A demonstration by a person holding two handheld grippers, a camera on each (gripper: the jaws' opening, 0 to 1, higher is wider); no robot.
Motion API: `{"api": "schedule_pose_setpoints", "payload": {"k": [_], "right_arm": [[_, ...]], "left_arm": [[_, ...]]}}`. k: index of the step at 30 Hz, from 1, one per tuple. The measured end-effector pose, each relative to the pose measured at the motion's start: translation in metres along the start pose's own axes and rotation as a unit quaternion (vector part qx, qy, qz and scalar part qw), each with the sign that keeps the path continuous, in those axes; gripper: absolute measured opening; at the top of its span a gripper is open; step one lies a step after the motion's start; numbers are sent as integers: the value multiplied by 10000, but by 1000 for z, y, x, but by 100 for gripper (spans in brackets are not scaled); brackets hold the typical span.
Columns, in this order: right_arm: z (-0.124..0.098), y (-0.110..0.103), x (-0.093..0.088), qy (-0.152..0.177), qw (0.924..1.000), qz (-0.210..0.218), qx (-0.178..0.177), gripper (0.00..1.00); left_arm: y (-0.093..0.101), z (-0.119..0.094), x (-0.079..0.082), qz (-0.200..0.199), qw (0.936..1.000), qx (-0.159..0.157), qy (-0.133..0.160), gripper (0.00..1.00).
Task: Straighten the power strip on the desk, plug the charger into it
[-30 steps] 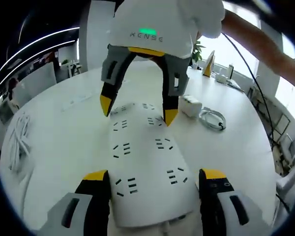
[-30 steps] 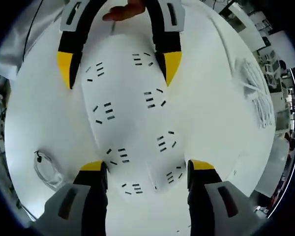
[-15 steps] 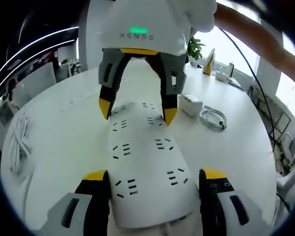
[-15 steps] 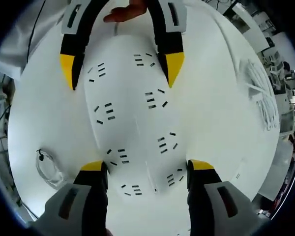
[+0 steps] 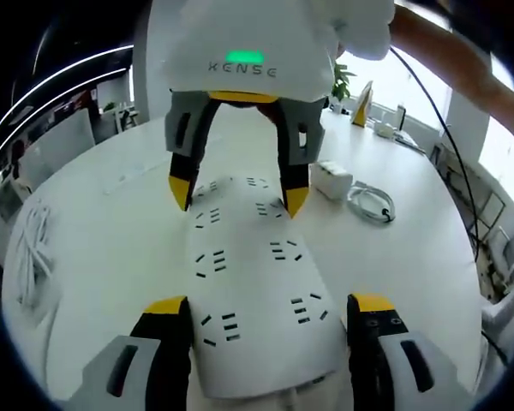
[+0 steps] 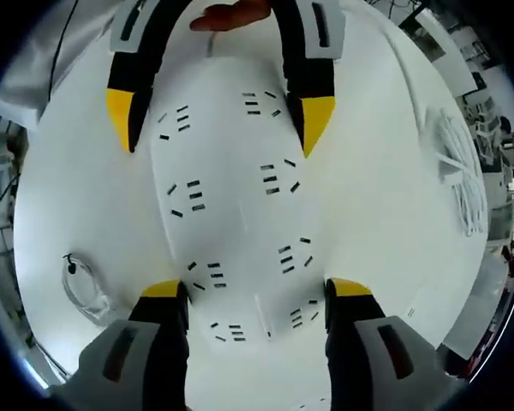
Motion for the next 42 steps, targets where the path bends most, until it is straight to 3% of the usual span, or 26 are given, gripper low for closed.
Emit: {"api": "schedule_pose_setpoints", "payload": {"k": [6,17,26,42], "right_arm": [[-1,1,-3,177,9998,22,-29,63],[-2,0,-3,150,9996,215,-80,62],[-2,-4,-2,235,9977,628,-80,62],[-4,-19,-3,330,9864,1604,-166,62]], "left_arm": [[0,0,0,11,10000,-1,-17,75],[-3,-1,1,144,9998,-80,-142,75],[-7,-2,2,531,9965,-237,-598,75],[-10,-7,-2,1133,9875,-621,-903,73]]}}
Point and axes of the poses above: the point that each gripper's makers call its tool centre point, and the gripper's own axes: z roughly forward along the fingers, y roughly to its right, x roughly out of its top, the point moved 4 cm from there along -z, roughly backward along the fingers, and after that the axes turned 2 degrees about x, right-handed, at the moved point
